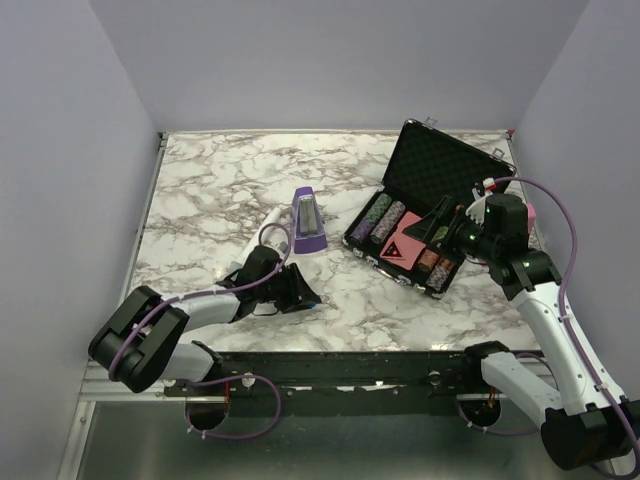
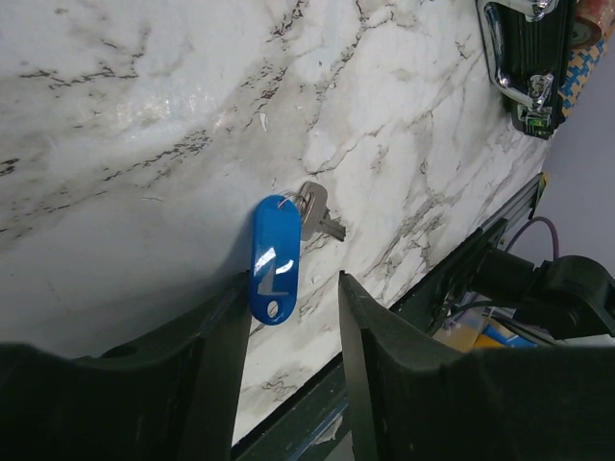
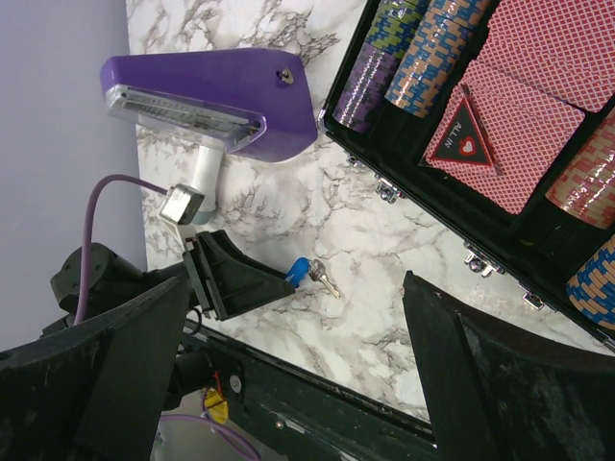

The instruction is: Remove the keys from the keyring

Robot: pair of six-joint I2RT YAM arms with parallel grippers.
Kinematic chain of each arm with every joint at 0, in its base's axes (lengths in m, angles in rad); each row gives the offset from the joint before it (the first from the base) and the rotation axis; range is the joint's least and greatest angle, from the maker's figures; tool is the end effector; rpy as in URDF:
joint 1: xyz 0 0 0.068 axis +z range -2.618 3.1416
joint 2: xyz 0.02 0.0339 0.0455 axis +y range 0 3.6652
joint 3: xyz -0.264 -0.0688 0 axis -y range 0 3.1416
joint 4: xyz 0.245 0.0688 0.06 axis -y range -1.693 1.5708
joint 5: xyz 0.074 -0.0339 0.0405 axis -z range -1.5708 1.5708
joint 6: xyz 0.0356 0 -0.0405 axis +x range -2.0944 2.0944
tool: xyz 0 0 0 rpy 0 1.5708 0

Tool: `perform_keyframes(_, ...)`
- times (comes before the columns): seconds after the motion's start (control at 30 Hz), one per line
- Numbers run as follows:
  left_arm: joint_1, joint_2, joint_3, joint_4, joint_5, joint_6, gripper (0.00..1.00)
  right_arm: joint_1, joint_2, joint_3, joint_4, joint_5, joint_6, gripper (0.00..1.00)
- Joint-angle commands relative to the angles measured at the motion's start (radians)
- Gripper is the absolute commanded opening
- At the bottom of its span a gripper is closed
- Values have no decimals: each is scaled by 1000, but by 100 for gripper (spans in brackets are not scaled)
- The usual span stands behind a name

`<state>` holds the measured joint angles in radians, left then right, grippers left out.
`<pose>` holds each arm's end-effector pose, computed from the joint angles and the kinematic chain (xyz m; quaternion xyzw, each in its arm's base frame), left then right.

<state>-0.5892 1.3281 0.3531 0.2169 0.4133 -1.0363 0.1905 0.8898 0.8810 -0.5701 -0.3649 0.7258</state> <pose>0.1759 -0.1348 0.1274 -0.1202 0.8946 -0.4105 0.1291 0.1833 0.0483 0.3178 0.1455 0.8570 0.3501 0.3491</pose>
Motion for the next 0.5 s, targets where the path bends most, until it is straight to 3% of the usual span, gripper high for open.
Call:
perform_keyframes(0.0, -11, 40, 10, -8, 5, 30, 49, 3, -5, -19, 3, -26, 0, 100)
perform_keyframes(0.23, -12, 63, 24, -10, 2, 45, 38, 4, -5, -25, 3, -29, -3, 100)
perform_keyframes(0.47, -14, 43, 38, -51, -2, 68, 2, 4, -3, -37, 12, -51, -5, 100)
